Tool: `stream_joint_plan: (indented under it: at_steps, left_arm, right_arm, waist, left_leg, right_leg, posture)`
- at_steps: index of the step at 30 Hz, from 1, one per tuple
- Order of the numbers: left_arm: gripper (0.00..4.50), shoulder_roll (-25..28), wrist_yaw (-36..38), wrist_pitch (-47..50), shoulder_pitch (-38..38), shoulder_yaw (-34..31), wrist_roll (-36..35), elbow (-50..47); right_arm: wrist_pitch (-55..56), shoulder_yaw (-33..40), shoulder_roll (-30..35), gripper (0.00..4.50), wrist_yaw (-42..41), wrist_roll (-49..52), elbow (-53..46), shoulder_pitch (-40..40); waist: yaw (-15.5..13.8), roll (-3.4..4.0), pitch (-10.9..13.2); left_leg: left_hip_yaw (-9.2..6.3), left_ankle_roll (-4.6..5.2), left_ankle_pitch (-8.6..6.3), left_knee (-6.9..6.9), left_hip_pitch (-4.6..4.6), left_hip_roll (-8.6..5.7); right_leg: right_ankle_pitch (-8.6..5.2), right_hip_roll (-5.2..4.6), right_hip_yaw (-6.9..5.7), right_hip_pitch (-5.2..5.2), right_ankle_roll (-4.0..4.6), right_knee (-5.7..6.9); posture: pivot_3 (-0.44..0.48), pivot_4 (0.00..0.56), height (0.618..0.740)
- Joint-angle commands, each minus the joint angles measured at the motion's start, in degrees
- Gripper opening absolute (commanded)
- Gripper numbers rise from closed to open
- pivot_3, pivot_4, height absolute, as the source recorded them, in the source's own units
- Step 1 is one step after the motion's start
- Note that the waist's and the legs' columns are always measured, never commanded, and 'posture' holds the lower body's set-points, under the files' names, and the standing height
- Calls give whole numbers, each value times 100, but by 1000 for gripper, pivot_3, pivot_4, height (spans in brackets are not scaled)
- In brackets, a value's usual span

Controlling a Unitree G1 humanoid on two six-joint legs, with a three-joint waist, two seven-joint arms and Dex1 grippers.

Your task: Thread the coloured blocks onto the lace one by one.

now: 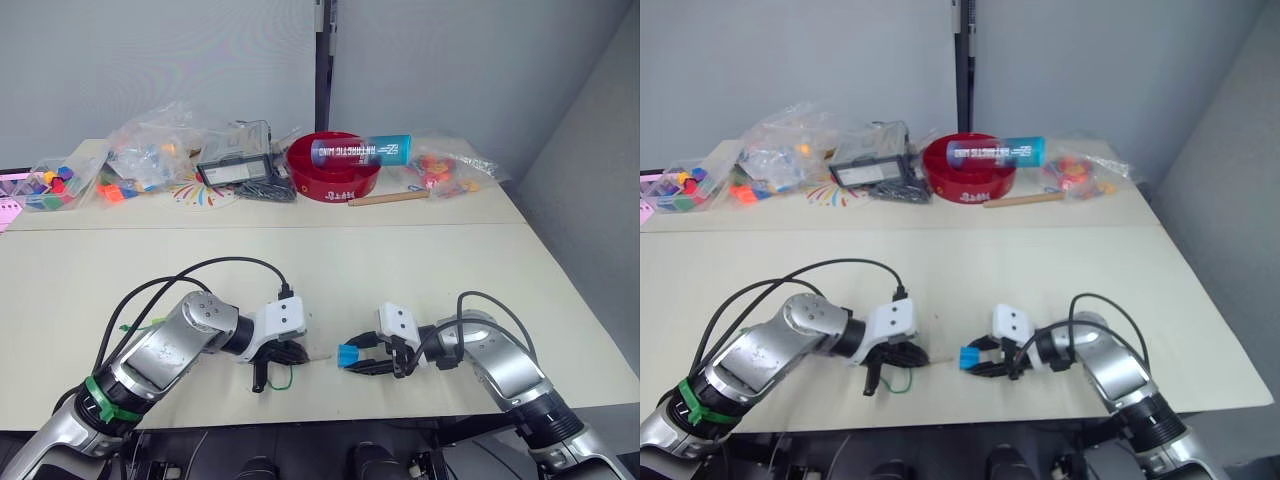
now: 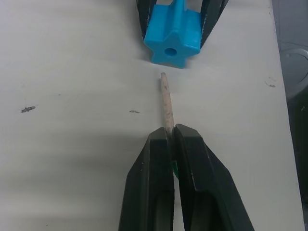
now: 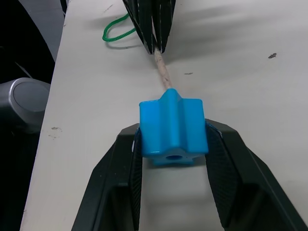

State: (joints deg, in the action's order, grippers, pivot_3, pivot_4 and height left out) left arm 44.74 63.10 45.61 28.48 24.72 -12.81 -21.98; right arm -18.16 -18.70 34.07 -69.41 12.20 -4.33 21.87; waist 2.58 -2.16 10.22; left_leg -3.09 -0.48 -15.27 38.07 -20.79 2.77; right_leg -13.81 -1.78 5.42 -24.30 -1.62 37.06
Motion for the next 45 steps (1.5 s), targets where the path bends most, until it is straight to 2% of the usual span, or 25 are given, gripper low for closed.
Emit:
stream_joint_plan:
  at_steps: [1,26,45]
  left_arm:
    - [0,-45,-45,-128,42,19,43,-99]
    - [0,-431,55,-183,412,166,39,-58]
    - [0,115,241,-307,96,-12,36,-120]
  right_arm:
    - [19,-95,-17,1333,-47,-21,-107,22]
    - [-220,-363,-202,1333,125,-251,-218,204]
    - [42,-210,-88,1333,38,-272,199,212]
  waist:
    - [1,0,0]
    - [12,0,0]
    - [9,0,0]
  left_leg:
    - [0,0,0,0,0,0]
    - [0,0,0,0,4,0]
    - [0,0,0,0,7,0]
  right_leg:
    - [0,0,0,0,0,0]
    - [0,2,2,1,1,4]
    - [0,2,3,3,1,4]
  posture:
    - [0,150,731]
    - [0,150,731]
    - [0,150,731]
